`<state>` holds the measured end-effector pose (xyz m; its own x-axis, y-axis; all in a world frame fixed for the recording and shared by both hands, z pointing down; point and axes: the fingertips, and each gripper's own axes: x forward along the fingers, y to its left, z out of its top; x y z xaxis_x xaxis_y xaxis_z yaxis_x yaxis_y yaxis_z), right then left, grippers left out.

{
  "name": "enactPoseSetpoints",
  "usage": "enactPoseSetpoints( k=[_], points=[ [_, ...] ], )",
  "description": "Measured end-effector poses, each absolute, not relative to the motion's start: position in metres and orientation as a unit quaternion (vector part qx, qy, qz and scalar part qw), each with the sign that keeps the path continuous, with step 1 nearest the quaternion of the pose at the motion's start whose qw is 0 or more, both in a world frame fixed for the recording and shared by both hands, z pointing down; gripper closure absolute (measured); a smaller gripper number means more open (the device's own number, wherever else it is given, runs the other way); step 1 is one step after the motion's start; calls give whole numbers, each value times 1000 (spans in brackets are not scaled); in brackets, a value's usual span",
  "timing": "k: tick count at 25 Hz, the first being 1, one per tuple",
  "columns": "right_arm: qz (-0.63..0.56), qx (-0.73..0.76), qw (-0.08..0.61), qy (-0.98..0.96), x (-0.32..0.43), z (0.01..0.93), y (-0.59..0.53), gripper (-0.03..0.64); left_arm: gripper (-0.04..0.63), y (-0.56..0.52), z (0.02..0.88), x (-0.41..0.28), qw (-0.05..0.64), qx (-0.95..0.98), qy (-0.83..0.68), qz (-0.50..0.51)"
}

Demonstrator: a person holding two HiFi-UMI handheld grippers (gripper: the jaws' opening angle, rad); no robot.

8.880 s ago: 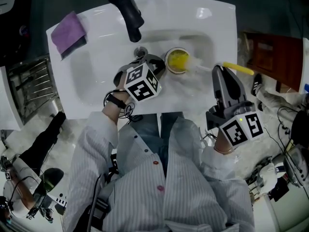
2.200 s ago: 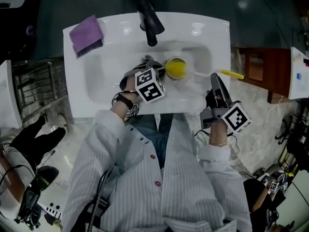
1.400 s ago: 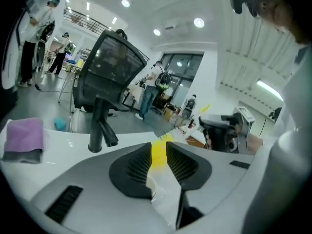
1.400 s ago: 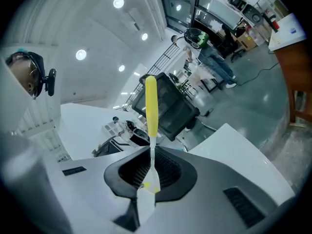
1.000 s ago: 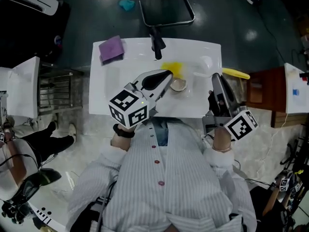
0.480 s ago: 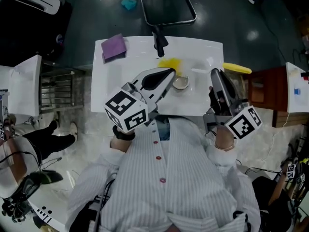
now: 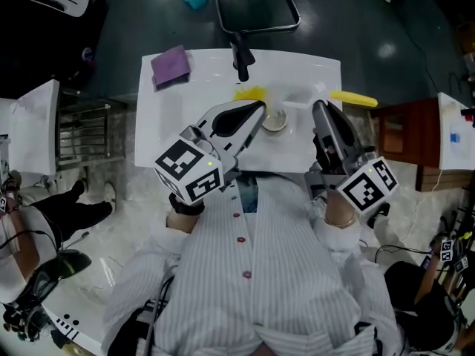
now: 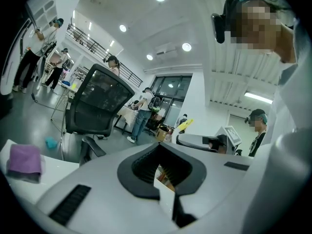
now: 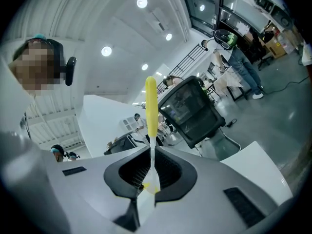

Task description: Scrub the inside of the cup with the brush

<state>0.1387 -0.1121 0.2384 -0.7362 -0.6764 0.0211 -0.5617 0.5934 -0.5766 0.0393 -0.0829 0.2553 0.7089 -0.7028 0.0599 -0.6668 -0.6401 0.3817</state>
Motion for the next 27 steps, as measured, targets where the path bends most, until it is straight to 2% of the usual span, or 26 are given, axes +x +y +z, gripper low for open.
enactPoseSetpoints(
  k=[27],
  points=[
    [-288,-361,65,885,130,257,-114,565,586,-88,265,34,197,904,-377,-33]
  ],
)
